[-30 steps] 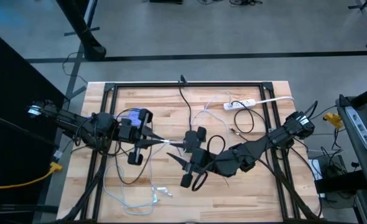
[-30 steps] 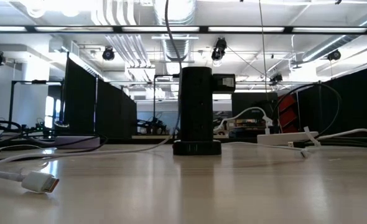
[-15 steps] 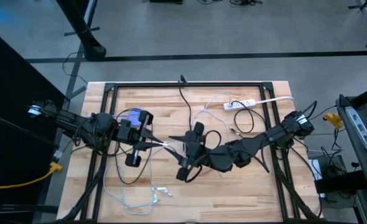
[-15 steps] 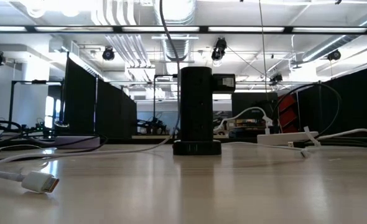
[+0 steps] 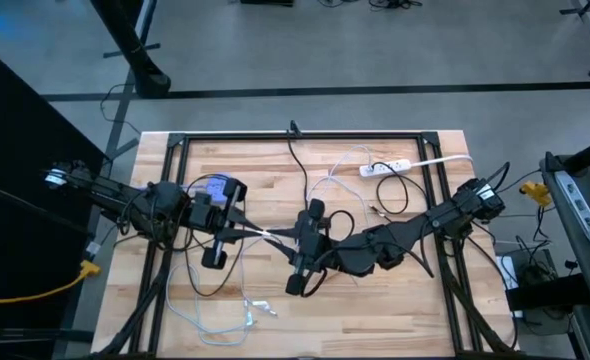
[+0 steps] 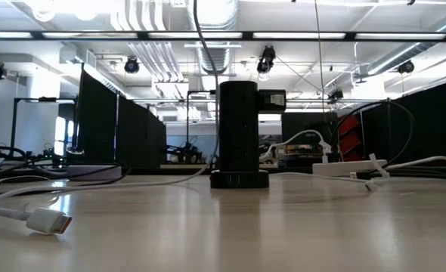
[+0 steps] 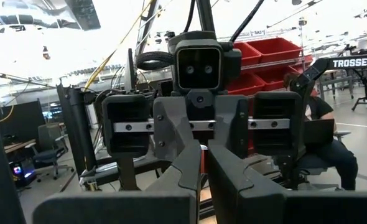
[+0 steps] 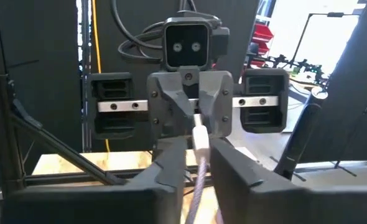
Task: Insert USB
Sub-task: Insert the purple charger cable into the black charger adapter
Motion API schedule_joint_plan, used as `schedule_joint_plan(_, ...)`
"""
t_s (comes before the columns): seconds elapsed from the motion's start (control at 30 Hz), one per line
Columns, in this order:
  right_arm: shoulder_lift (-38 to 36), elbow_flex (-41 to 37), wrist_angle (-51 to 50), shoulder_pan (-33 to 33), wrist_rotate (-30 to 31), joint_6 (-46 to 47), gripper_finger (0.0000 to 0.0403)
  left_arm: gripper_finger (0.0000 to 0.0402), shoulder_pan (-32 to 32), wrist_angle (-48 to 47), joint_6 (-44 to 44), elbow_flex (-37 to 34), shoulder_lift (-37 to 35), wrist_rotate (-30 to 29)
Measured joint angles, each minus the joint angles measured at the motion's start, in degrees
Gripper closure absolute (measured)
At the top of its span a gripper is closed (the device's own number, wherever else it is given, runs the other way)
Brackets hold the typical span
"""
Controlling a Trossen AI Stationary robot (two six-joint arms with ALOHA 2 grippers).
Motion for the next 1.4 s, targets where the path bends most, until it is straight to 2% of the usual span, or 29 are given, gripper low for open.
schedule_joint_plan(0.1,0.0,0.0,-0.05,0.0,0.04,-0.17,0.0391,0.0399,0.0,-0.01,-0.29,0.0,0.0,0.02)
schedule_joint_plan(0.43,-0.02,0.0,-0.17,-0.09,0.04,0.04,0.039,0.0396,0.0,-0.1,-0.74,0.0,0.0,0.0)
schedule_joint_plan(0.53,-0.05,0.0,-0.8,-0.1,0.11,0.05,0.039,0.0377,0.05,-0.77,-4.73,0.03,0.0,-0.6)
schedule_joint_plan(0.63,-0.78,0.0,-3.16,-0.09,0.02,1.24,0.039,0.034,0.13,-3.79,-6.21,0.09,-0.22,-0.83)
schedule_joint_plan(0.87,-4.93,0.0,-16.94,0.01,0.01,13.03,0.039,0.0229,0.2,-9.58,-8.25,0.09,-1.74,-0.83)
schedule_joint_plan(0.97,-5.97,0.01,-26.16,0.46,0.19,22.36,0.039,0.0189,0.2,-13.52,-8.27,0.09,-2.27,-0.81)
schedule_joint_plan(1.07,-5.91,-0.48,-34.57,2.57,3.3,30.4,0.039,0.0158,0.2,-16.97,-8.28,0.09,-2.47,-1.26)
schedule_joint_plan(1.23,-6.23,-6.31,-41.39,5.61,4.21,42.81,0.039,0.0134,0.32,-20.22,-9.08,0.07,-2.21,-3.72)
schedule_joint_plan(1.4,-8.98,-12.49,-43.49,7.31,4.13,50.17,0.039,0.0138,2.16,-20.38,-11.3,0.07,-1.73,-3.72)
